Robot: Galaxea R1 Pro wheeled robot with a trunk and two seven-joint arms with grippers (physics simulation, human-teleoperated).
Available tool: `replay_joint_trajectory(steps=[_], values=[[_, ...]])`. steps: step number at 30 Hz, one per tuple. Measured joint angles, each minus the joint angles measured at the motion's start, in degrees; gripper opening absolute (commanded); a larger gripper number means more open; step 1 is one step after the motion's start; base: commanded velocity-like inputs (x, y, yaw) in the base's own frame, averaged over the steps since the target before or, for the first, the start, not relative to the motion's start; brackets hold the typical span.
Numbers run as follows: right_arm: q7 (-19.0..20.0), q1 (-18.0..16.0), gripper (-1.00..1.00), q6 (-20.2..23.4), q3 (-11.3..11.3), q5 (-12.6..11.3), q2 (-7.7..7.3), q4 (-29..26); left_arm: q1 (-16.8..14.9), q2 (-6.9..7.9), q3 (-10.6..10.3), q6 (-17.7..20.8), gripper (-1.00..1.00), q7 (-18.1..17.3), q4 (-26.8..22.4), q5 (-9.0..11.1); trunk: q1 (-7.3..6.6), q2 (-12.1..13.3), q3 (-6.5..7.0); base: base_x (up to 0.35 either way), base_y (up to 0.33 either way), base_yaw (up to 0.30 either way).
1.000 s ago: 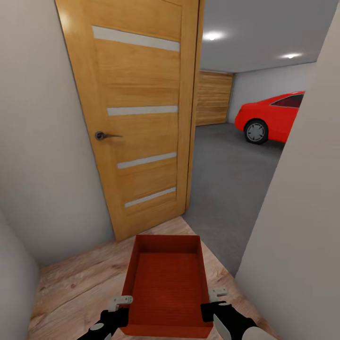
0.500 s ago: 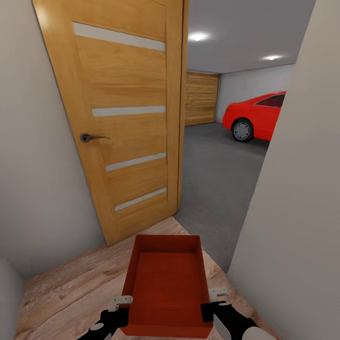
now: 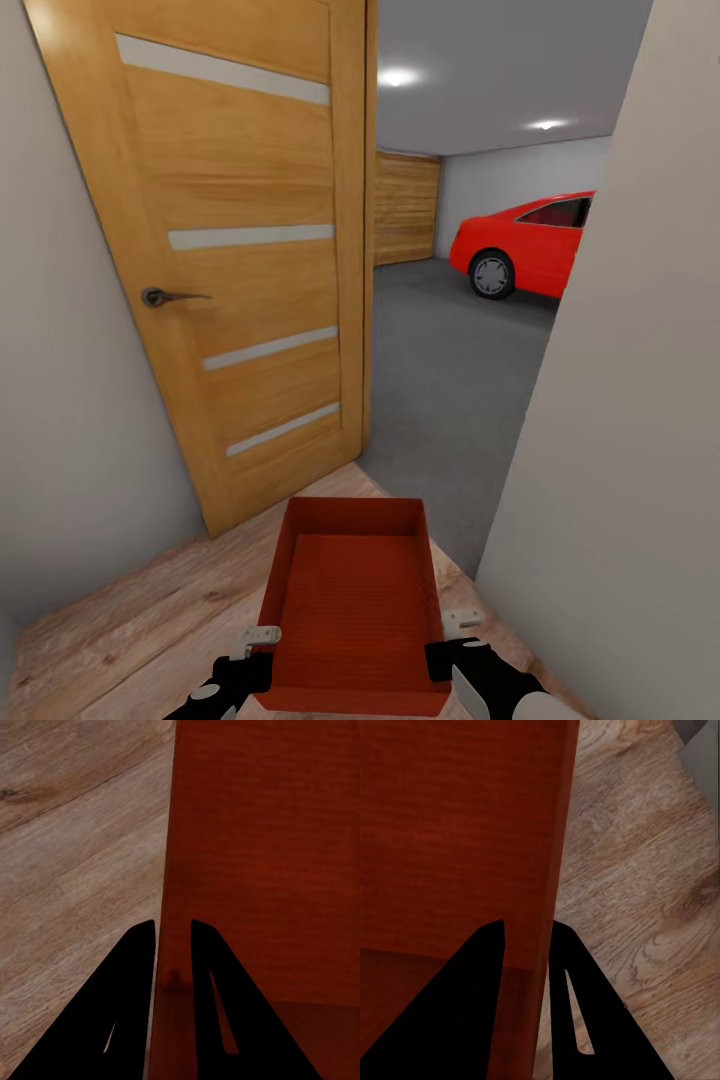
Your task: Move the two storage containers from the living room to the garage. In the garage, place one container on the floor and stack the other container on top of it (either order is fine).
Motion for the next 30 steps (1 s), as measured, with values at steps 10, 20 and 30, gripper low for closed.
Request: replay_joint_trajectory(steps=[10, 20, 30], values=[[0.04, -0.01, -1.0, 0.0, 0.05, -0.04, -0.03, 0.0, 0.01, -0.01, 0.0, 0.0, -1.0, 0.0, -0.01, 0.0, 0.0, 0.0, 0.0, 0.108, 0.094, -0.133], [0.05, -0.01, -1.0, -0.01, 0.13, -0.03, -0.03, 0.0, 0.01, -0.01, 0.04, 0.0, -1.0, 0.0, -0.01, -0.01, 0.0, 0.0, 0.0, 0.139, 0.091, -0.143], [0.04, -0.01, -1.0, 0.0, 0.15, -0.04, -0.02, 0.0, 0.01, -0.01, 0.04, 0.0, -1.0, 0.0, -0.01, -0.01, 0.0, 0.0, 0.0, 0.17, 0.044, -0.104]])
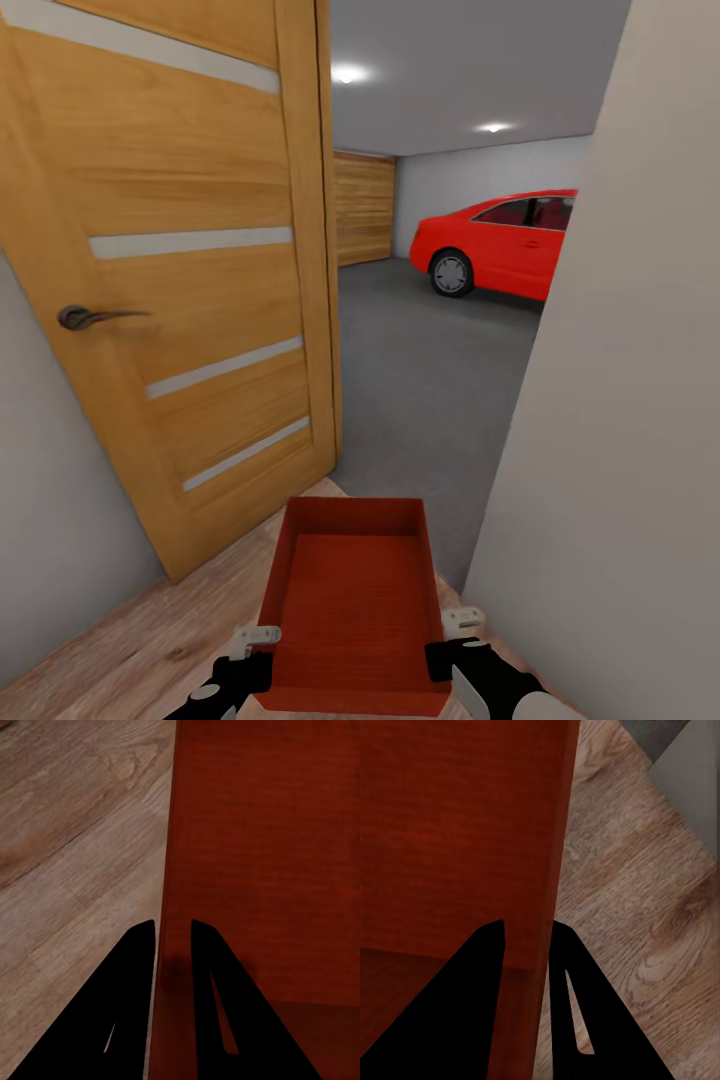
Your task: Move the two storage containers from the living room to the garage. In the garage, place one container on the floor and stack the other container on top of it (either order is fine).
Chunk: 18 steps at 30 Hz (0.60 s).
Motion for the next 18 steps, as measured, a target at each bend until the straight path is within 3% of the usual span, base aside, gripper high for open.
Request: replay_joint_trajectory(steps=[18], values=[[0.02, 0.0, -1.0, 0.0, 0.0, 0.0, -0.01, 0.0, 0.0, 0.0, 0.0, 0.0, -1.0, 0.0, 0.0, 0.0, -0.01, 0.0, 0.0, 0.174, 0.076, -0.086]])
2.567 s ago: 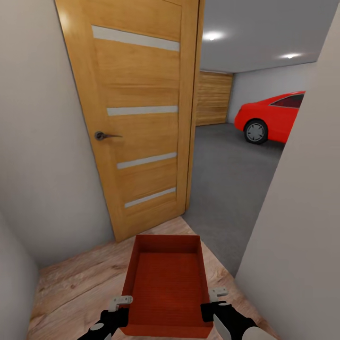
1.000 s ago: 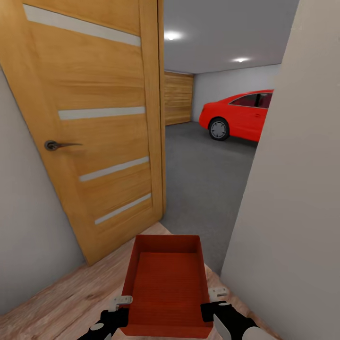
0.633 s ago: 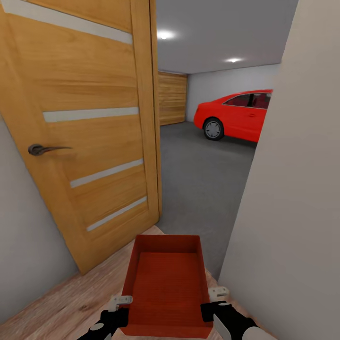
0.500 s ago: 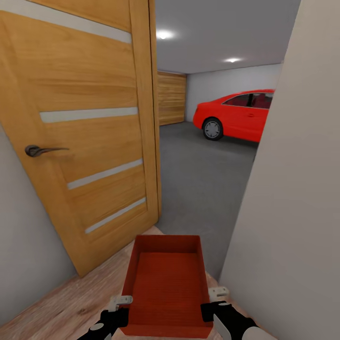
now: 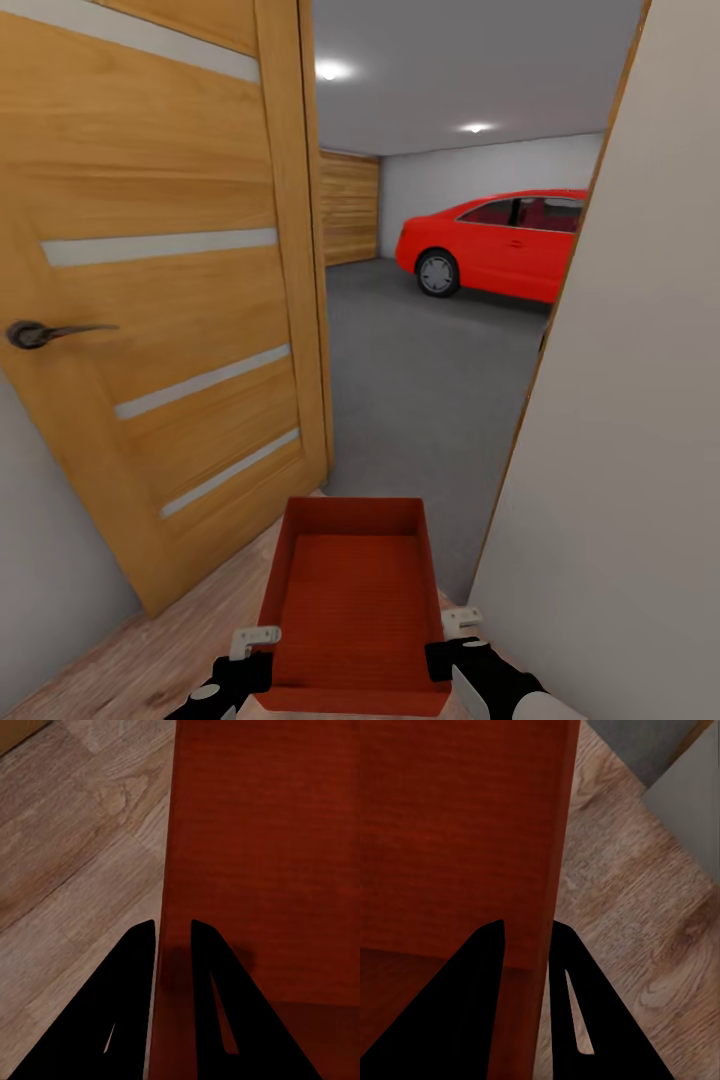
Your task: Move the two storage containers from the living room to the garage. In the garage, place one container on the floor and stack the other container on top of it (either order is fine).
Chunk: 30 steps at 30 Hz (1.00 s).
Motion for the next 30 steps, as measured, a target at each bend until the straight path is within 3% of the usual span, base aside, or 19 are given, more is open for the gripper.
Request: replay_joint_trajectory(steps=[22, 30], values=[[0.01, 0.0, -1.0, 0.0, 0.01, -0.01, 0.0, 0.0, 0.0, 0.0, 0.0, 0.0, -1.0, 0.0, 0.0, 0.0, 0.01, 0.0, 0.0, 0.188, 0.107, -0.085], [-0.04, 0.0, -1.0, 0.01, 0.06, -0.07, 0.0, 0.0, -0.01, 0.0, 0.0, 0.0, -1.0, 0.0, 0.01, 0.0, 0.01, 0.0, 0.0, 0.092, 0.04, -0.213]])
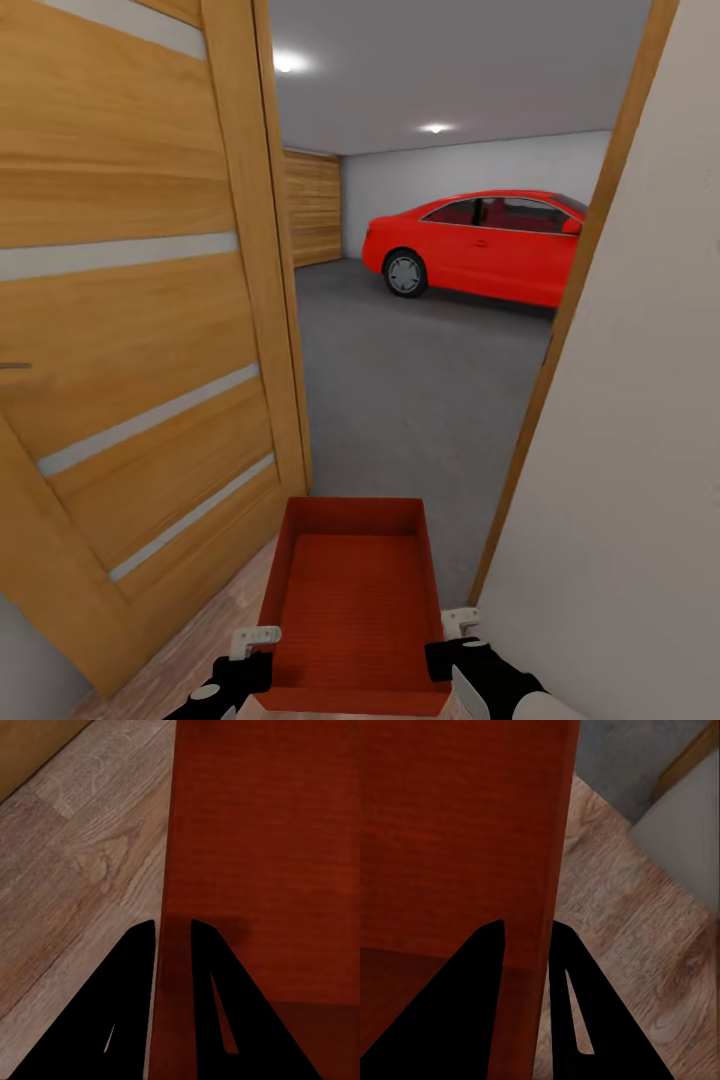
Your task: Move the two storage containers from the living room to the garage. In the garage, place one container on the floor and stack the other container on top of it (either order is fine).
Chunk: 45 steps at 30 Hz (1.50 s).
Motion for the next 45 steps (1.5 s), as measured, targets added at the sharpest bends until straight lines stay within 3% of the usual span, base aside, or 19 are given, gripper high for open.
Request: replay_joint_trajectory(steps=[45], values=[[0.01, -0.01, -1.0, -0.01, -0.04, 0.06, 0.01, 0.01, 0.01, 0.01, 0.01, 0.0, -1.0, 0.0, -0.02, 0.0, 0.01, 0.0, 0.0, 0.017, 0.091, -0.088]])
